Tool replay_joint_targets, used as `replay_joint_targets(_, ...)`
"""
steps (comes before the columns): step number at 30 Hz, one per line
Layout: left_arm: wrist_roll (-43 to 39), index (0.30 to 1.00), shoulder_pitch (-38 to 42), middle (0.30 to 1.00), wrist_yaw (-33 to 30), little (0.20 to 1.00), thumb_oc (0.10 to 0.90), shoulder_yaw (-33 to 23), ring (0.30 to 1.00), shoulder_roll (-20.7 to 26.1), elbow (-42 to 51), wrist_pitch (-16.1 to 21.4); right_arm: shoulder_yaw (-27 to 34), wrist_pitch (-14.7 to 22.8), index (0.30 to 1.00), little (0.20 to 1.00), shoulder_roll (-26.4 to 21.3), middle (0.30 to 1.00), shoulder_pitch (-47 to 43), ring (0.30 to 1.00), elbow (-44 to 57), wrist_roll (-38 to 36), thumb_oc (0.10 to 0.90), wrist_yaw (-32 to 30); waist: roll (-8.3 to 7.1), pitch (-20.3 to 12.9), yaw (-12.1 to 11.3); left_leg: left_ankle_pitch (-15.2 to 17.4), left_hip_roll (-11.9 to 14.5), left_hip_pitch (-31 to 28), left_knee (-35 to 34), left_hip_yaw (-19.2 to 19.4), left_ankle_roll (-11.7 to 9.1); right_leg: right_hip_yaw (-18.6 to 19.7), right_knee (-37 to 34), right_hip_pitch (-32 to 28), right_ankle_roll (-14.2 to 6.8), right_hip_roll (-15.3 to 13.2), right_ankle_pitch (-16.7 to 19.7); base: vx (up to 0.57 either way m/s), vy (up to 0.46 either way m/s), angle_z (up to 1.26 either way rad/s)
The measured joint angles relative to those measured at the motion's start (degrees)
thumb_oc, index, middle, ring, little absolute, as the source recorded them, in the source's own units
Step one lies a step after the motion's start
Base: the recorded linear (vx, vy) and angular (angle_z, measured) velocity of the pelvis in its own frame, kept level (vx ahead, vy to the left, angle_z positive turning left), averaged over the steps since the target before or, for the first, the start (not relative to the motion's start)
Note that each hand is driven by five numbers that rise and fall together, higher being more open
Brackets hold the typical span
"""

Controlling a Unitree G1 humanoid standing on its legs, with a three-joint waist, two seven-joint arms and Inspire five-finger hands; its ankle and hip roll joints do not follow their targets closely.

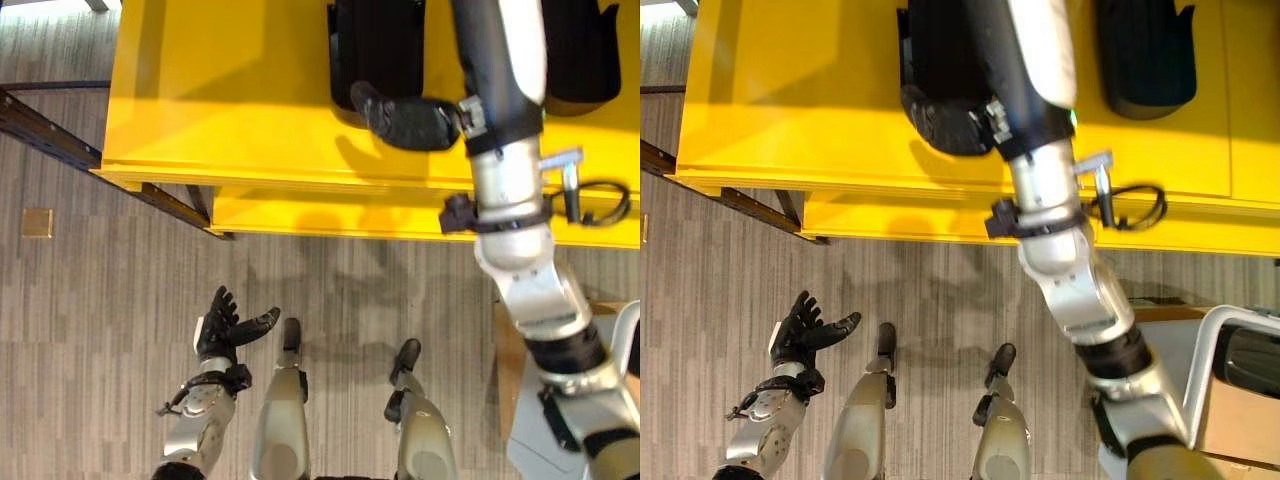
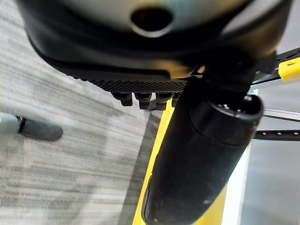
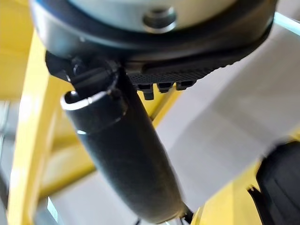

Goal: Move parts from the plastic box to the shelf.

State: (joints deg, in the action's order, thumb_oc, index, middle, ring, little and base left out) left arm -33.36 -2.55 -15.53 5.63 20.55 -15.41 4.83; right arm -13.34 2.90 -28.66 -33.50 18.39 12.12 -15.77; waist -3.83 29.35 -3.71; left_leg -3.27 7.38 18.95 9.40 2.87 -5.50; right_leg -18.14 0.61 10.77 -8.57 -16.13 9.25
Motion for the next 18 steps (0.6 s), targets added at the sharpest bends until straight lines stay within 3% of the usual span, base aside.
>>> replay_joint_targets(2,0.1,1.000,-0.8,1.000,0.1,1.000,0.900,-1.9,1.000,-0.2,0.0,-0.2,1.6,0.5,1.000,1.000,0.5,1.000,6.2,1.000,0.0,-2.8,0.900,0.9,-0.33,-0.3,2.6,-0.7,1.1,-1.0,-1.2,0.6,-0.6,0.5,-0.3,0.0,0.3,0.9,0.5,0.08,-0.073,-0.25)
replay_joint_targets(4,0.1,1.000,-2.8,1.000,0.3,1.000,0.900,-3.0,1.000,-2.5,0.3,-0.8,4.0,1.0,1.000,1.000,4.0,1.000,17.8,1.000,1.6,-7.1,0.900,2.0,-0.51,-1.1,2.5,-1.3,1.7,-6.5,-4.7,2.2,-1.2,1.4,-1.0,-2.9,0.3,1.8,0.1,0.09,-0.046,-0.38)
replay_joint_targets(5,0.1,1.000,-6.0,1.000,0.8,1.000,0.900,-3.8,1.000,-4.1,0.4,-0.8,4.6,1.4,1.000,1.000,4.5,1.000,24.7,1.000,1.6,-10.0,0.900,3.1,-0.61,-4.4,3.7,-1.6,2.0,-8.2,-6.9,3.4,-1.2,2.1,-2.2,-3.4,0.3,2.1,0.2,0.07,-0.031,-0.47)
replay_joint_targets(9,0.2,1.000,-9.2,1.000,3.1,1.000,0.900,-3.5,1.000,-6.8,0.8,-1.1,11.0,2.6,1.000,1.000,4.5,1.000,34.2,1.000,1.7,-14.8,0.900,4.3,0.40,-11.6,7.6,-4.3,4.3,-13.7,-13.0,5.6,-3.1,3.4,-5.5,-6.1,0.8,5.1,1.1,0.06,-0.045,-0.31)
replay_joint_targets(14,0.5,1.000,-13.3,1.000,4.9,1.000,0.900,-3.7,1.000,-8.4,5.4,-1.0,14.8,5.6,1.000,1.000,6.2,1.000,40.9,1.000,1.7,-18.0,0.900,6.8,2.91,-16.2,8.3,-3.9,5.7,-15.7,-14.0,6.4,-3.1,3.7,-5.6,-7.3,1.1,6.2,0.2,0.04,-0.010,-0.08)
replay_joint_targets(18,2.8,1.000,-17.5,1.000,5.0,1.000,0.900,-6.4,1.000,-8.3,11.0,-0.7,15.1,5.6,1.000,1.000,7.0,1.000,48.0,1.000,0.8,-19.2,0.900,8.1,3.82,-18.4,8.3,-3.9,5.6,-16.3,-14.0,6.8,-3.1,4.5,-5.6,-7.6,0.8,6.3,0.0,0.03,-0.001,-0.06)
